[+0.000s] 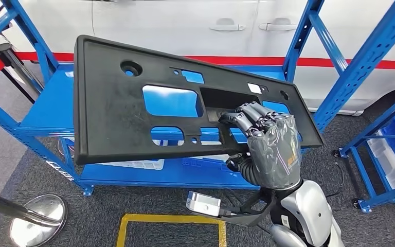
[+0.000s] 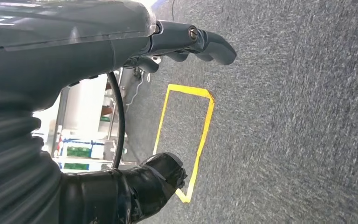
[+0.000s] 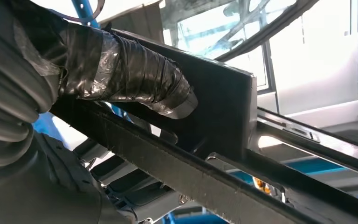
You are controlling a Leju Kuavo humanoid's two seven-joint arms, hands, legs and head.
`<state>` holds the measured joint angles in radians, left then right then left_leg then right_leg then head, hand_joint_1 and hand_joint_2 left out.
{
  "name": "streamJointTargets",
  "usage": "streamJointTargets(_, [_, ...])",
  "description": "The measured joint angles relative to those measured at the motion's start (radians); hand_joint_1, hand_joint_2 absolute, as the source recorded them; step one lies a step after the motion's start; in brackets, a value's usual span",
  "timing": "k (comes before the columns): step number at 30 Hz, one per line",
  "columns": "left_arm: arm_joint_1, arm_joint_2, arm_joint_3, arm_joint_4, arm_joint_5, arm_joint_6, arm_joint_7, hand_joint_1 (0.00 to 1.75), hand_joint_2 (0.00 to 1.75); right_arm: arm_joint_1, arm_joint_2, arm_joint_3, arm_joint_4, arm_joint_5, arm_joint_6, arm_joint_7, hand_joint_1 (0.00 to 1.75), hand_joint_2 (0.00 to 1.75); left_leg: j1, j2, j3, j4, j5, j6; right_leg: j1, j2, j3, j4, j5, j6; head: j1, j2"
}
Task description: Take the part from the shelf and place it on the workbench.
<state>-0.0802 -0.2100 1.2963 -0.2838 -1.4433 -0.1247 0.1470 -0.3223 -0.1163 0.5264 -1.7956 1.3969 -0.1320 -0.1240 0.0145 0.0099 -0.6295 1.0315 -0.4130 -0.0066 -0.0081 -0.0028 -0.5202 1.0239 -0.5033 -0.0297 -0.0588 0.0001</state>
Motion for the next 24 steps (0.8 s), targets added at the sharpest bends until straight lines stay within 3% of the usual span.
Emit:
streamJointTargets(1, [0.0, 0.0, 0.0, 0.0, 0.001, 0.0, 0.0, 0.0, 1.75, -0.001, 0.0, 0.0, 0.0, 0.0, 0.001, 0.0, 1.75, 1.75, 0.001, -0.001, -0.011, 0.025, -0.029, -0.005, -0.002, -0.002, -0.008, -0.003, 0.01, -0.009, 0.0, 0.0])
streamJointTargets(3, [0.001, 0.0, 0.0, 0.0, 0.001, 0.0, 0.0, 0.0, 1.75, -0.002, 0.0, 0.0, 0.0, 0.0, 0.004, 0.0, 1.75, 1.75, 0.003, -0.003, -0.05, 0.132, -0.122, -0.013, -0.002, -0.003, -0.034, -0.003, 0.031, -0.02, -0.001, 0.0])
streamJointTargets(4, [0.001, 0.0, 0.0, 0.0, 0.001, 0.0, 0.0, 0.0, 1.75, -0.002, 0.0, 0.0, 0.0, 0.0, 0.006, 0.0, 1.75, 1.75, 0.003, -0.003, -0.068, 0.197, -0.16, -0.017, -0.001, -0.001, -0.048, -0.002, 0.041, -0.021, -0.001, 0.0])
streamJointTargets(5, [0.0, 0.0, 0.0, 0.0, 0.001, 0.0, 0.0, 0.0, 1.75, -0.002, 0.0, 0.0, 0.0, -0.001, 0.007, 0.0, 1.75, 1.75, 0.003, -0.003, -0.078, 0.249, -0.18, -0.019, 0.0, 0.0, -0.063, 0.0, 0.051, -0.02, -0.001, 0.0])
streamJointTargets(6, [0.0, 0.001, 0.0, 0.0, 0.001, 0.0, 0.0, 0.0, 1.75, -0.001, 0.0, 0.0, 0.0, -0.002, 0.008, 0.0, 1.75, 1.75, 0.003, -0.004, -0.071, 0.27, -0.177, -0.019, 0.001, 0.002, -0.077, 0.002, 0.061, -0.019, -0.001, 0.0])
streamJointTargets(7, [0.0, 0.001, 0.0, 0.0, 0.001, 0.0, 0.0, 0.0, 1.75, -0.002, 0.0, 0.0, 0.0, -0.003, 0.01, 0.0, 1.75, 1.75, 0.003, -0.004, -0.044, 0.252, -0.155, -0.017, 0.002, 0.005, -0.09, 0.004, 0.07, -0.017, -0.001, 0.0])
streamJointTargets(8, [0.0, 0.001, 0.0, 0.0, 0.001, 0.0, 0.0, 0.0, 1.75, -0.002, 0.0, 0.0, 0.0, -0.004, 0.011, 0.0, 1.75, 1.75, 0.003, -0.008, 0.001, 0.198, -0.128, -0.013, 0.003, 0.008, -0.103, 0.006, 0.078, -0.014, -0.001, 0.0])
streamJointTargets(10, [-0.001, 0.001, 0.0, 0.0, 0.001, 0.0, -0.001, 0.0, 1.75, -0.005, 0.001, 0.0, 0.0, -0.007, 0.013, 0.0, 1.75, 1.75, 0.001, -0.027, 0.102, 0.052, -0.106, -0.002, 0.004, 0.014, -0.121, 0.011, 0.093, -0.006, -0.001, 0.0])
streamJointTargets(12, [-0.001, 0.002, 0.0, -0.001, 0.001, -0.001, -0.001, 0.0, 1.75, -0.008, 0.002, 0.001, 0.0, -0.009, 0.014, 0.0, 1.75, 1.75, -0.004, -0.041, 0.146, -0.026, -0.114, 0.007, 0.004, 0.019, -0.128, 0.012, 0.108, 0.006, 0.0, 0.0])
streamJointTargets(14, [-0.002, 0.001, 0.0, -0.001, 0.001, -0.002, -0.001, 0.0, 1.75, -0.01, 0.003, 0.003, 0.0, -0.01, 0.014, 0.0, 1.75, 1.75, -0.004, -0.033, 0.141, -0.036, -0.102, 0.018, 0.003, 0.027, -0.131, 0.007, 0.123, 0.02, 0.0, 0.0])
streamJointTargets(15, [-0.003, 0.0, 0.0, -0.001, 0.001, -0.002, -0.001, 0.0, 1.75, -0.01, 0.003, 0.003, 0.0, -0.011, 0.015, 0.001, 1.75, 1.75, -0.002, -0.027, 0.136, -0.04, -0.092, 0.025, 0.003, 0.029, -0.137, 0.012, 0.117, 0.025, 0.0, 0.0])
streamJointTargets(17, [-0.004, -0.001, 0.0, -0.001, 0.001, -0.002, 0.0, 0.0, 1.75, -0.012, 0.002, 0.004, 0.0, -0.012, 0.016, 0.002, 1.75, 1.75, 0.004, -0.013, 0.119, -0.048, -0.067, 0.042, 0.002, 0.024, -0.161, 0.069, 0.051, 0.034, 0.001, 0.0])
streamJointTargets(19, [-0.005, -0.001, 0.0, -0.001, 0.001, -0.002, 0.0, 0.0, 1.75, -0.013, 0.002, 0.005, 0.0, -0.012, 0.019, 0.002, 1.75, 1.75, 0.002, -0.004, 0.092, -0.046, -0.047, 0.05, -0.001, 0.014, -0.196, 0.193, -0.046, 0.041, 0.002, 0.0])
streamJointTargets(20, [-0.004, -0.001, 0.0, -0.001, 0.001, -0.002, 0.0, 0.0, 1.75, -0.012, 0.002, 0.005, 0.0, -0.012, 0.02, 0.002, 1.75, 1.75, 0.002, 0.0, 0.077, -0.043, -0.038, 0.05, -0.003, 0.012, -0.206, 0.251, -0.071, 0.045, 0.002, 0.0])
streamJointTargets(21, [-0.004, -0.001, 0.0, -0.001, 0.0, -0.002, 0.0, 0.0, 1.75, -0.012, 0.002, 0.005, 0.001, -0.012, 0.02, 0.002, 1.75, 1.75, 0.001, 0.003, 0.062, -0.04, -0.029, 0.049, -0.005, 0.01, -0.203, 0.283, -0.073, 0.048, 0.002, 0.0])
streamJointTargets(22, [-0.004, -0.001, 0.0, -0.001, 0.0, -0.002, 0.0, 0.0, 1.75, -0.012, 0.002, 0.006, 0.001, -0.012, 0.02, 0.003, 1.75, 1.75, 0.001, 0.005, 0.048, -0.036, -0.021, 0.047, -0.006, 0.009, -0.182, 0.28, -0.056, 0.05, 0.002, 0.0])
streamJointTargets(24, [-0.005, -0.001, 0.0, -0.001, -0.001, -0.002, 0.0, 0.0, 1.75, -0.013, 0.002, 0.006, 0.001, -0.012, 0.02, 0.004, 1.75, 1.75, 0.001, 0.007, 0.025, -0.027, -0.008, 0.042, -0.007, 0.005, -0.088, 0.171, -0.013, 0.045, 0.002, 0.0])
